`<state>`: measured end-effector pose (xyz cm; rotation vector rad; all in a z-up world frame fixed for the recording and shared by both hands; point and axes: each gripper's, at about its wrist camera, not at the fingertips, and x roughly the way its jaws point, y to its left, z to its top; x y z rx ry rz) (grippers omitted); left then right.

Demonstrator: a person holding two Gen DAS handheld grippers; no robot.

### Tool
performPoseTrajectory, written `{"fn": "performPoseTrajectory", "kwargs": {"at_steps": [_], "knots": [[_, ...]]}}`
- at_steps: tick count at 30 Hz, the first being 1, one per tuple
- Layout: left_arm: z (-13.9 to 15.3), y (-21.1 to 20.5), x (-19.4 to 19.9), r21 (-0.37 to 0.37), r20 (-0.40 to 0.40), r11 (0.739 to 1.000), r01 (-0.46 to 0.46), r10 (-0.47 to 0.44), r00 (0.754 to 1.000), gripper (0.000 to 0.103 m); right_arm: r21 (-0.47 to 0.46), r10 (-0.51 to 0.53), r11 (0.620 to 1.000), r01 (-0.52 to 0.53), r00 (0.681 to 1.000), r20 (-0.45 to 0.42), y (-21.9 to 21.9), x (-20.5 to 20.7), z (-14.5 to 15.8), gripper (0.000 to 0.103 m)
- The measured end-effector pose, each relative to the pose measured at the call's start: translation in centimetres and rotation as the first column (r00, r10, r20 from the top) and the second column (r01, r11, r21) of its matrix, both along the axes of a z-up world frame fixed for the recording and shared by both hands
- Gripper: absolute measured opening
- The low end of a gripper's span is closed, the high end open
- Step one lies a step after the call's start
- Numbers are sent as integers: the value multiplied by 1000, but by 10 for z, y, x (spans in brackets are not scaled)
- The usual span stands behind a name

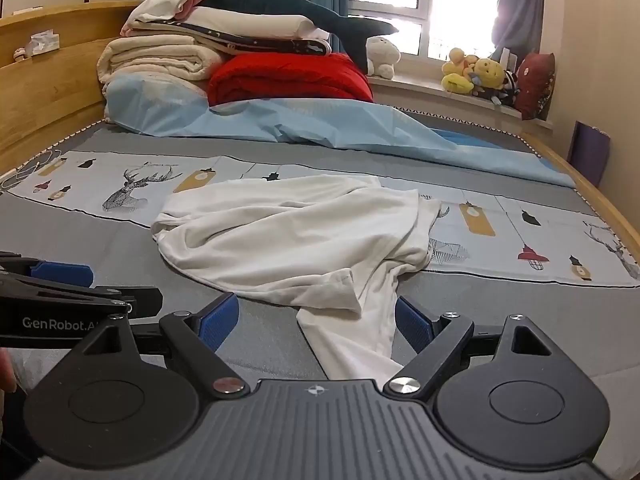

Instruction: Fold small clothes

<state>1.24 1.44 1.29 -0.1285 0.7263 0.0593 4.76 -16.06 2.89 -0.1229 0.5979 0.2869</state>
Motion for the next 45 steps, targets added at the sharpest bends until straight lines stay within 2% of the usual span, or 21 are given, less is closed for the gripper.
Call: {"fn": "performPoseTrajectory", "kwargs": {"at_steps": [12,45], "knots": [[-15,4,7,0,-17,1000,-5,5,1000,80,0,0,1000,0,1000,0,2,1,-1,86],[-21,3,10,2,-27,1000,-9,9,1000,80,-1,0,1000,0,1000,-2,2,2,-1,86]]}}
